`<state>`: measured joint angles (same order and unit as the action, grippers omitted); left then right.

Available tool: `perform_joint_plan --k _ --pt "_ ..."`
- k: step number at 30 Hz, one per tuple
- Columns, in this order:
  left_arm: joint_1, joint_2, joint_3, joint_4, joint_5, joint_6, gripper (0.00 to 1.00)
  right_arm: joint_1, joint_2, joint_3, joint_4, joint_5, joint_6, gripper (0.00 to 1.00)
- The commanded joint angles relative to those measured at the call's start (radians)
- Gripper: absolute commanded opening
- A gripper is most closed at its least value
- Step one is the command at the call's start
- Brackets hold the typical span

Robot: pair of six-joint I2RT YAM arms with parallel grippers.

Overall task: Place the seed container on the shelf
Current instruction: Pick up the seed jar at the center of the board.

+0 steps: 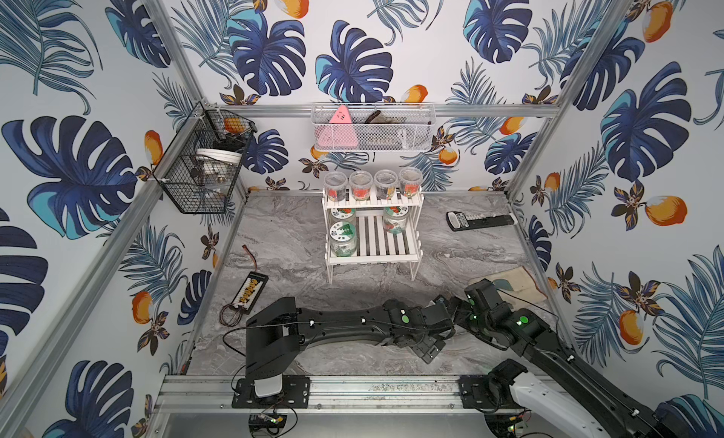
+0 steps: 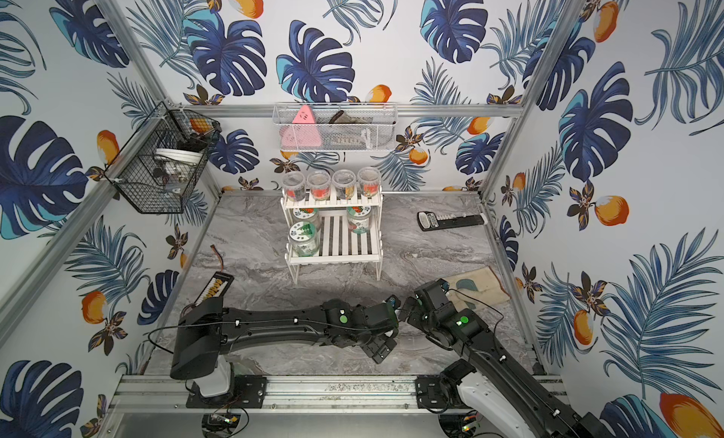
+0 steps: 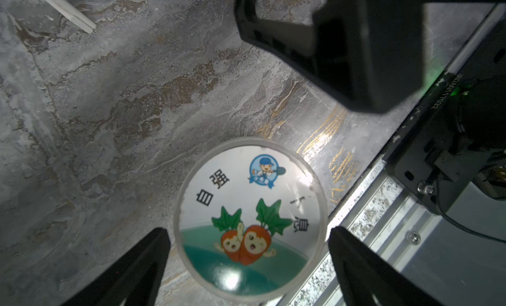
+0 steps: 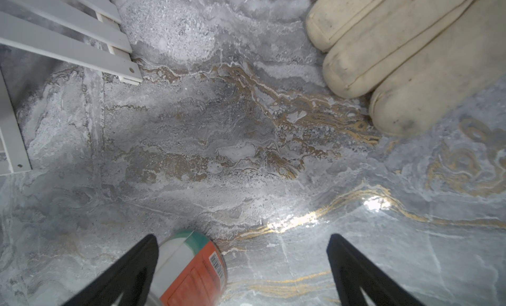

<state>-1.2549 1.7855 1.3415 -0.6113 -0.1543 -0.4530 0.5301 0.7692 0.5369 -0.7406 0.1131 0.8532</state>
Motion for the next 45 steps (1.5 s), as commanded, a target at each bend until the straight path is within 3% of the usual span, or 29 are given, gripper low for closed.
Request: perform_joint_plan --k 1,11,14,24,31,34,37,40,45 --pt "0.003 0.021 0.012 0.019 0.025 0.005 0.99 0.001 -0.007 -0.001 0.011 0.004 0.003 1.00" --pt "0.002 0.066 0.045 -0.007 -0.033 -0.003 0.98 0.001 -0.005 -0.003 0.011 0.002 0.004 1.00" --pt "0.002 0.049 0.038 -0.004 -0.057 -0.025 0.93 0.001 -0.007 -0.002 0.015 -0.005 -0.005 1.00" --pt "0.109 -0.177 -0.110 -0.053 -0.152 -0.246 0.83 0.001 -0.071 0.012 0.094 -0.034 -0.123 1.00" --pt "0.247 -0.452 -0.220 -0.097 -0.131 -0.359 0.79 0.002 -0.121 0.018 0.365 -0.265 -0.392 0.96" --pt "0.284 -0.521 -0.213 -0.146 -0.121 -0.351 0.78 0.002 -0.131 0.001 0.544 -0.409 -0.489 0.84" --pt "0.312 -0.546 -0.178 -0.218 -0.111 -0.320 0.78 0.020 -0.106 -0.080 0.810 -0.503 -0.485 0.77" --pt "0.347 -0.548 -0.134 -0.299 -0.099 -0.285 0.79 0.110 -0.045 -0.084 0.925 -0.424 -0.580 0.74" --pt "0.391 -0.567 -0.101 -0.327 -0.054 -0.248 0.79 0.383 0.071 -0.066 0.972 -0.158 -0.971 0.77"
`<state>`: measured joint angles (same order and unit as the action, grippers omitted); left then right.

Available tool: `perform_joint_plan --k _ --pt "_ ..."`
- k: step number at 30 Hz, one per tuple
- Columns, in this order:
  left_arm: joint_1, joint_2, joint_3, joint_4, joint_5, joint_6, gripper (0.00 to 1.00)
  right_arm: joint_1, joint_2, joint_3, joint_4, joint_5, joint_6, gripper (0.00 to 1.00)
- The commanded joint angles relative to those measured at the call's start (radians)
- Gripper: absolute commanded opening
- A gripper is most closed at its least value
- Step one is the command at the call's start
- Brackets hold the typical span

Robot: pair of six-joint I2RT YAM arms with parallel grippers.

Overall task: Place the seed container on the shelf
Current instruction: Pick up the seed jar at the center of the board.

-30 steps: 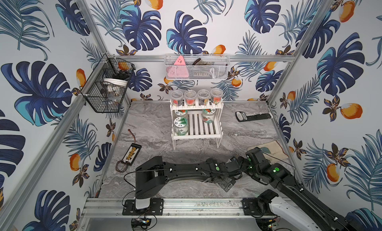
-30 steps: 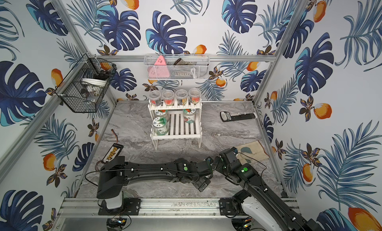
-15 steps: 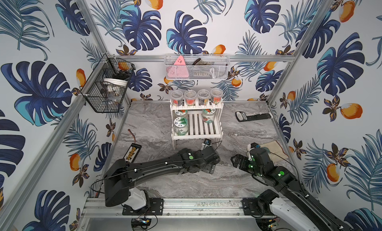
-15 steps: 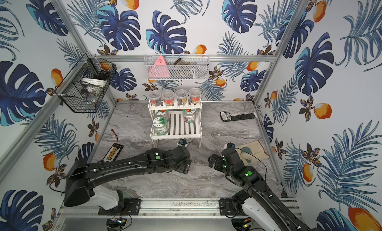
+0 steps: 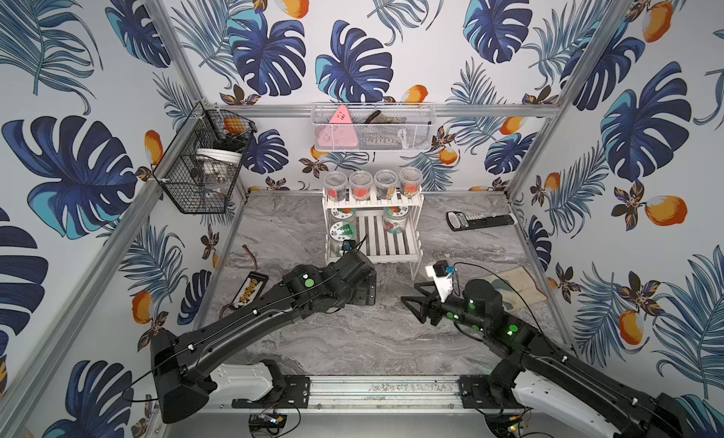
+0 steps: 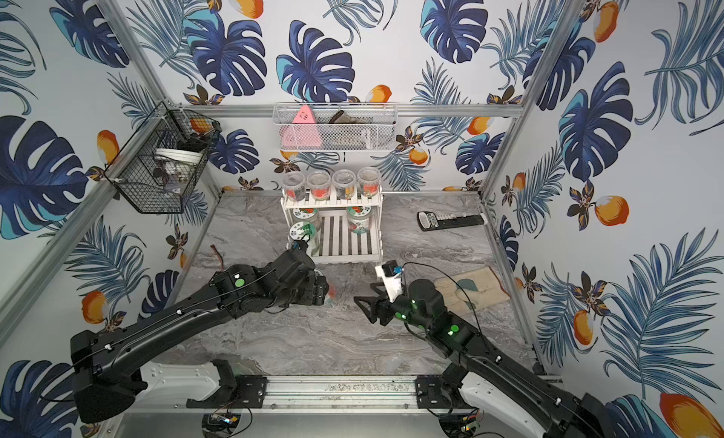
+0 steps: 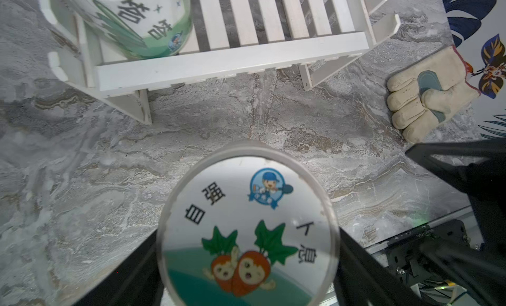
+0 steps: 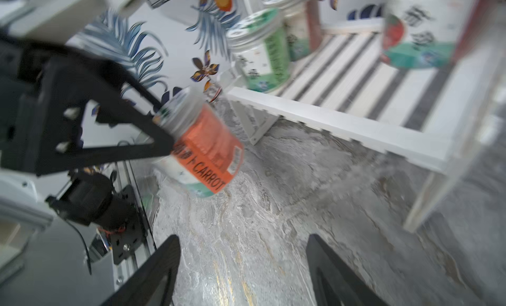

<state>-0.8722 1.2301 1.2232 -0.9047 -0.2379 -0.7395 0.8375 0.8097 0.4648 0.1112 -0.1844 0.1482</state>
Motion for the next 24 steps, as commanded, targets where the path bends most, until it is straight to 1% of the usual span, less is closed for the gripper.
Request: perform_joint_plan --k 1,3,5,7,10,12,15,17,19,21,24 --pt "0.010 -0.014 0.022 -0.036 0.033 0.040 0.79 0.110 0.048 0.000 0.151 0.169 -0.324 0.78" --pt "0.010 -0.017 0.030 -0.042 0.036 0.042 0.79 0.150 0.074 -0.021 0.219 0.219 -0.384 0.81" --pt "0.010 -0.023 0.027 -0.035 0.040 0.044 0.78 0.161 0.101 -0.040 0.277 0.229 -0.411 0.85" --pt "0.010 -0.022 0.027 -0.027 0.046 0.046 0.78 0.160 0.121 -0.040 0.301 0.231 -0.389 0.92" --pt "0.010 -0.020 0.023 0.001 0.070 0.046 0.76 0.160 0.133 -0.049 0.362 0.226 -0.287 0.94" --pt "0.010 -0.024 0.016 0.027 0.083 0.040 0.74 0.160 0.144 -0.058 0.387 0.187 -0.286 0.94" --pt "0.011 -0.015 0.020 0.041 0.087 0.031 0.74 0.160 0.174 -0.027 0.316 0.114 -0.350 0.97" --pt "0.010 -0.004 0.031 0.034 0.091 0.028 0.73 0.160 0.194 -0.004 0.275 0.082 -0.394 0.95" --pt "0.009 0.003 0.036 0.027 0.085 0.015 0.73 0.163 0.205 -0.014 0.305 0.042 -0.446 0.91" --pt "0.009 0.010 0.039 0.020 0.074 -0.007 0.72 0.174 0.212 -0.053 0.413 0.058 -0.460 0.88" --pt "0.007 0.017 0.043 0.014 0.077 -0.018 0.72 0.192 0.234 -0.068 0.486 0.095 -0.499 0.88"
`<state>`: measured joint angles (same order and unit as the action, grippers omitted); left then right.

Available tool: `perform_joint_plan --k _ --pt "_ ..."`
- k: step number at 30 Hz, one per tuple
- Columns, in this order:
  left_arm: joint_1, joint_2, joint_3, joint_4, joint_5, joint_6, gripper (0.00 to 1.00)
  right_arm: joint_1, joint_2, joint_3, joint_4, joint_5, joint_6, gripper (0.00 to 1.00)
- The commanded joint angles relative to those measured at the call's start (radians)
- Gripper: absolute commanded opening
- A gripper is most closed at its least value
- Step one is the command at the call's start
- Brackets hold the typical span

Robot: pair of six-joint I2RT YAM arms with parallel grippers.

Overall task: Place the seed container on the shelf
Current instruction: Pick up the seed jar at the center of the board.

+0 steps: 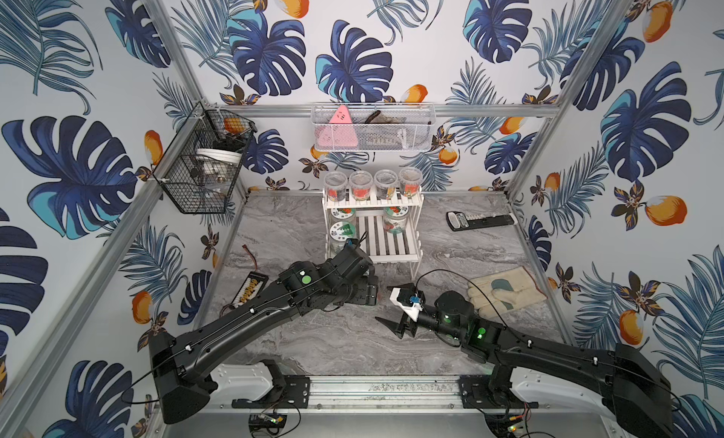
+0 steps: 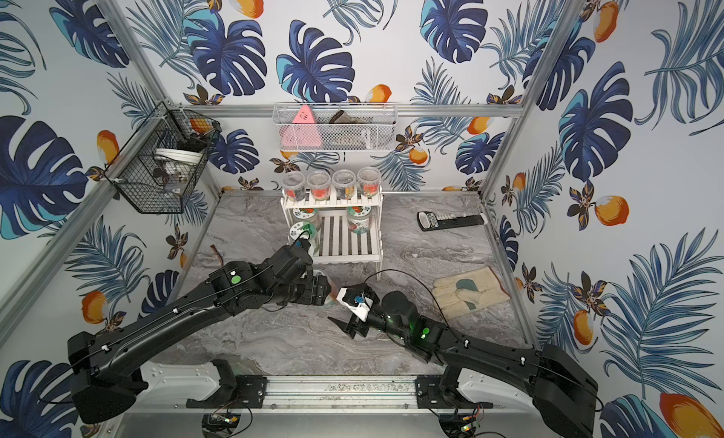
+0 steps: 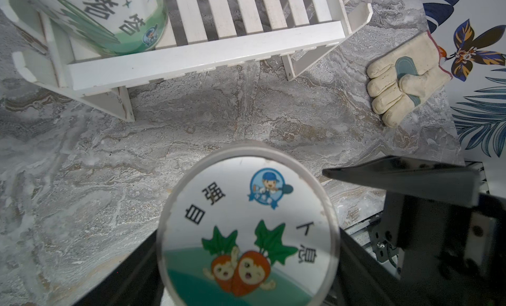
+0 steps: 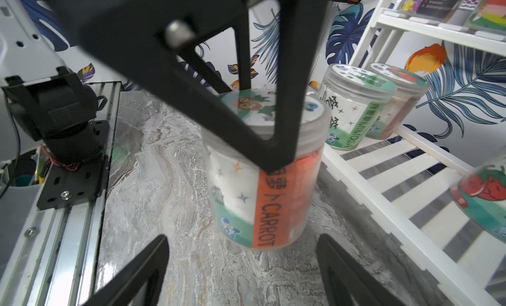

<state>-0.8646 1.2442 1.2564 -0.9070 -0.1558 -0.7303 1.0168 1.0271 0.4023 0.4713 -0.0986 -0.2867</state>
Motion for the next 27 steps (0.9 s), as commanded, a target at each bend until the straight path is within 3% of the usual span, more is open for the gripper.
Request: perform_joint_plan --k 1,11,27 --pt "-0.001 0.004 0.008 0.017 -0.004 -0.029 0.72 0.018 0.027 0.003 0.122 0.018 -0.077 0.88" --pt "-0.017 0.002 0.017 0.020 -0.024 -0.056 0.72 0.066 0.190 0.028 0.377 0.177 -0.003 0.91" --pt "-0.040 -0.014 0.018 0.016 -0.038 -0.066 0.72 0.068 0.390 0.055 0.587 0.194 0.102 0.95"
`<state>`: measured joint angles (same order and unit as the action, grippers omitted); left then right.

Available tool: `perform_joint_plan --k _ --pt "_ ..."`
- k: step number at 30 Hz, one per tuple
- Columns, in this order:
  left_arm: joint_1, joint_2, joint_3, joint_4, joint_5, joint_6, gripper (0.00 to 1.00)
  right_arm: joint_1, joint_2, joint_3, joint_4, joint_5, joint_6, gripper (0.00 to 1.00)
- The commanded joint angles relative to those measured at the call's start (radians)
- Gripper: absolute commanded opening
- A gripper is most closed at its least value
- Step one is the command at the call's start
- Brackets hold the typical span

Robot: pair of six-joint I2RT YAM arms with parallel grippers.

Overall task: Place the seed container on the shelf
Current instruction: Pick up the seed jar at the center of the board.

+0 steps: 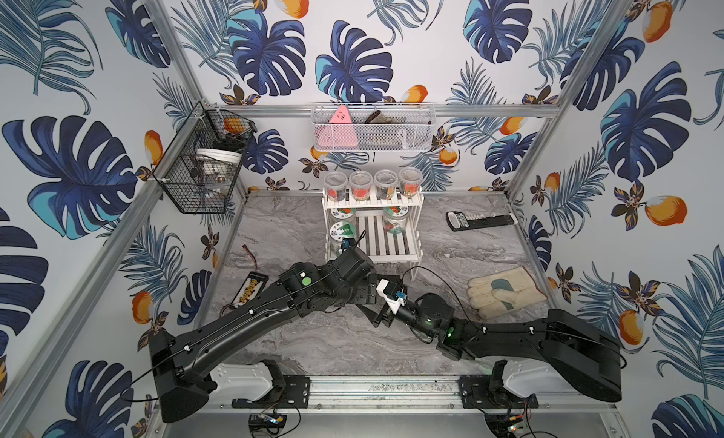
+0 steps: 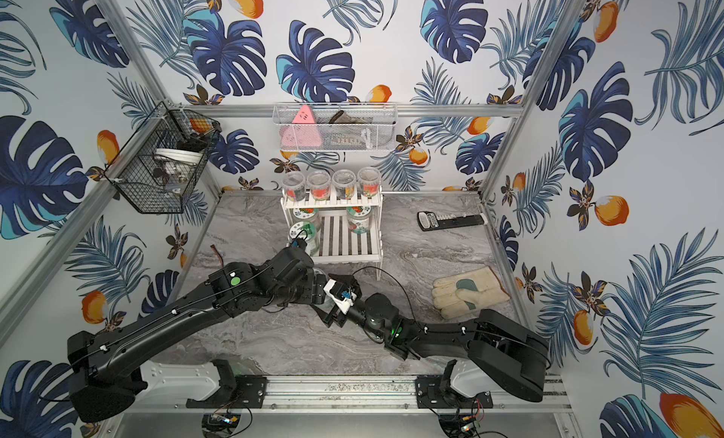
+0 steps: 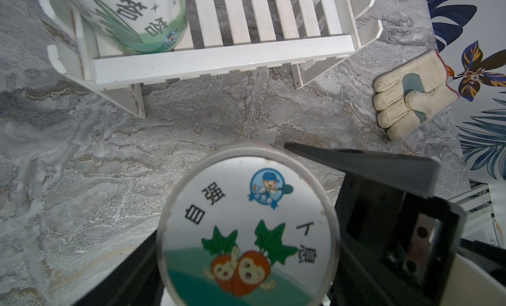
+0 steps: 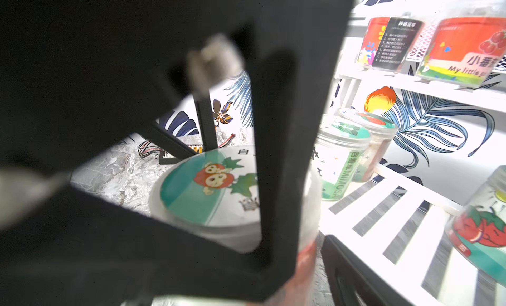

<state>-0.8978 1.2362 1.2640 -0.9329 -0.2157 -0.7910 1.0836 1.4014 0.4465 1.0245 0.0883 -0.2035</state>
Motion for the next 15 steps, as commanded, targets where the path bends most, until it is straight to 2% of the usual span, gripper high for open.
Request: perform_joint_plan --k 1,7,15 --pt "-0.010 -0.007 0.011 0.041 0.021 -0.004 0.72 0.001 0.027 0.010 0.043 0.008 0.025 0.95" --pt "-0.015 -0.012 0.013 0.038 0.025 -0.002 0.72 -0.001 0.080 0.003 0.126 -0.003 0.045 0.96" --pt "-0.015 -0.031 0.014 0.045 0.044 0.005 0.72 -0.008 0.118 0.011 0.144 -0.059 0.048 0.98"
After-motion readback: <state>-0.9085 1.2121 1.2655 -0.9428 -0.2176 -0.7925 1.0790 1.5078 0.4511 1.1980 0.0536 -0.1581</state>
